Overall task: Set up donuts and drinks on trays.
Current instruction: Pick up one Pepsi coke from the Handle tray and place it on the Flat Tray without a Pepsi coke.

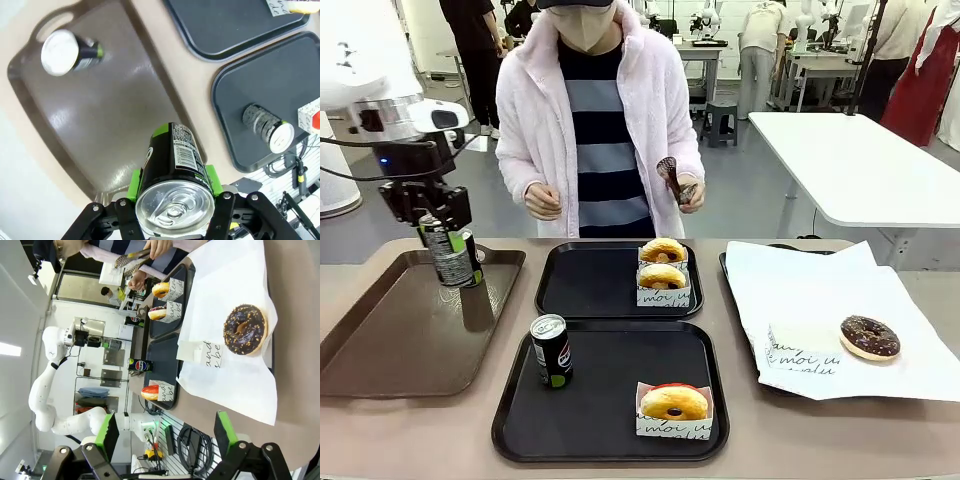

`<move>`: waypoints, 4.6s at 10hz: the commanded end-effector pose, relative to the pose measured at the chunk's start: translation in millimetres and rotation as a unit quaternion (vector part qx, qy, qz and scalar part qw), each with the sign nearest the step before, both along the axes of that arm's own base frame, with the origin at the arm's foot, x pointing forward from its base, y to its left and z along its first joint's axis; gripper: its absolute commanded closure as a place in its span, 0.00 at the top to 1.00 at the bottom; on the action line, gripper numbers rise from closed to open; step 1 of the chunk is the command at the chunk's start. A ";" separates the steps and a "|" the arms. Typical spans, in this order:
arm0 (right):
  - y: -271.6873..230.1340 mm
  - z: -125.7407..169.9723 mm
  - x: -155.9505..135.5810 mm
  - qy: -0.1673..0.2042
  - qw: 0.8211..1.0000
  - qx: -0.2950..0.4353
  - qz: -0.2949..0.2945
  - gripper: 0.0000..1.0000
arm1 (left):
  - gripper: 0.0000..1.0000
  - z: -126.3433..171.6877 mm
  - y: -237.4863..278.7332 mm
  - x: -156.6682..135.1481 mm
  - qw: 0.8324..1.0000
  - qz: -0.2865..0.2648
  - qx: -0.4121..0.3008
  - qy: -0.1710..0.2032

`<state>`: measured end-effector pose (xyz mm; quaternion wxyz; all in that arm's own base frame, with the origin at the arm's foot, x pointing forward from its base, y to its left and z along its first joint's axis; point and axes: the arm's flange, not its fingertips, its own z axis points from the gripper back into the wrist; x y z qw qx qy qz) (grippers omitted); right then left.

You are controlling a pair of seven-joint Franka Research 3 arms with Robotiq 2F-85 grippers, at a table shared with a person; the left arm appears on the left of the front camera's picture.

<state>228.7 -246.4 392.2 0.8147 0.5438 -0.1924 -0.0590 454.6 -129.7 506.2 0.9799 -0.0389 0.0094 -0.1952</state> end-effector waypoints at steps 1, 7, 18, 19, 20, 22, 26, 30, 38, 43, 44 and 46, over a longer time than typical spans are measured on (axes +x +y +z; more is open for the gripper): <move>-1.2 -0.9 -1.1 -0.006 1.000 0.003 0.006 1.00 | 0.58 5.9 -19.7 19.9 0.999 -0.042 0.006 0.003; -1.2 -0.9 -1.1 -0.006 1.000 0.003 0.006 1.00 | 0.58 10.1 -40.1 3.6 0.994 -0.112 -0.004 0.018; -1.2 -0.9 -1.1 -0.006 1.000 0.003 0.006 1.00 | 0.58 26.2 51.7 -74.8 0.993 -0.110 -0.036 -0.019; -1.2 -0.9 -1.1 -0.006 1.000 0.003 0.006 1.00 | 0.58 23.8 50.3 -74.8 0.993 -0.109 -0.035 -0.018; -1.2 -0.9 -1.1 -0.006 1.000 0.003 0.006 1.00 | 0.58 20.0 47.3 -77.4 0.994 -0.107 -0.029 -0.018; -1.2 -0.9 -1.1 -0.006 1.000 0.003 0.006 1.00 | 0.58 17.8 47.3 -78.9 0.994 -0.104 -0.029 -0.018; -1.2 -0.9 -1.1 -0.006 1.000 0.003 0.006 1.00 | 0.58 16.2 35.9 -68.3 0.994 -0.102 -0.029 -0.033; -1.2 -0.9 -1.1 -0.006 1.000 0.003 0.006 1.00 | 0.58 7.2 2.3 -40.3 0.994 -0.102 -0.028 -0.041; -1.2 -0.9 -1.1 -0.006 1.000 0.003 0.006 1.00 | 0.58 -28.0 -68.3 24.1 0.996 -0.065 -0.010 -0.062; -1.2 -0.9 -1.1 -0.006 1.000 0.003 0.006 1.00 | 0.58 -50.2 -100.9 70.3 0.996 -0.058 -0.006 -0.060; -1.2 -0.9 -1.1 -0.006 1.000 0.003 0.006 1.00 | 0.58 -47.5 -94.6 58.2 0.997 -0.065 -0.027 -0.038; -1.2 -0.9 -1.1 -0.006 1.000 0.003 0.006 1.00 | 0.58 -13.3 -57.6 -3.8 0.990 -0.118 -0.015 0.069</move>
